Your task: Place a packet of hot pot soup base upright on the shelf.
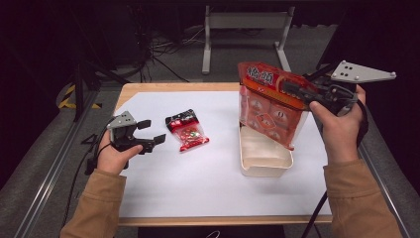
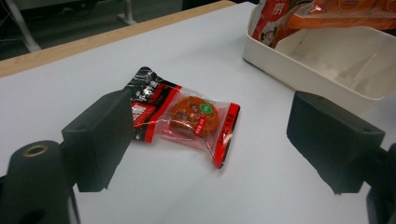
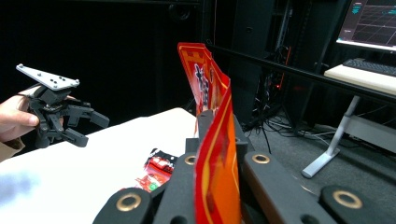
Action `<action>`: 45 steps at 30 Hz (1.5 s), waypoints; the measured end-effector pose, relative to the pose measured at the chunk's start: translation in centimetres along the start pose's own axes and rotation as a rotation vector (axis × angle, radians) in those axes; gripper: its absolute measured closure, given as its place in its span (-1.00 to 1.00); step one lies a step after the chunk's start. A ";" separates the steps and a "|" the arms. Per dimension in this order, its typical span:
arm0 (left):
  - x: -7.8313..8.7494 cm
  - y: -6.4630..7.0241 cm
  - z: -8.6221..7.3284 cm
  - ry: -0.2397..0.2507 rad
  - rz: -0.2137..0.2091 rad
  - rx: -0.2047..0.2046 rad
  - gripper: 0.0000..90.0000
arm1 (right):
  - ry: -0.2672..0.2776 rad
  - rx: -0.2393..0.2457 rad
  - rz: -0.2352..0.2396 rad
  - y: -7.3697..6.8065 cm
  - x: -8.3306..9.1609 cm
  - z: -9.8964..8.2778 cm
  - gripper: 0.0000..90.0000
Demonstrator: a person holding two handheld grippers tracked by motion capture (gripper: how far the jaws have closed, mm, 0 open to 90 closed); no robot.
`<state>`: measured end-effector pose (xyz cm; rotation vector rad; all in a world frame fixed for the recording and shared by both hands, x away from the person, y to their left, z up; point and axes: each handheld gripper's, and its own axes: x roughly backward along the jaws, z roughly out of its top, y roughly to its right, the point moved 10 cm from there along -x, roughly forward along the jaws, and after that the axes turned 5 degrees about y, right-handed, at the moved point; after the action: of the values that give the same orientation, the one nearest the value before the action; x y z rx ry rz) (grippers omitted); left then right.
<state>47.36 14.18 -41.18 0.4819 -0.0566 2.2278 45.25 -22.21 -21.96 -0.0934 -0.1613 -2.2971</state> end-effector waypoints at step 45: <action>-0.7 0.4 -0.9 -0.034 -0.012 0.012 -0.67 | -0.030 -0.070 -0.047 1.9 -1.0 -7.1 0.98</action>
<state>47.20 13.61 -42.23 0.5255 -0.0587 2.2095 47.16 -23.77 -28.89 -0.1617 -0.0997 -2.3494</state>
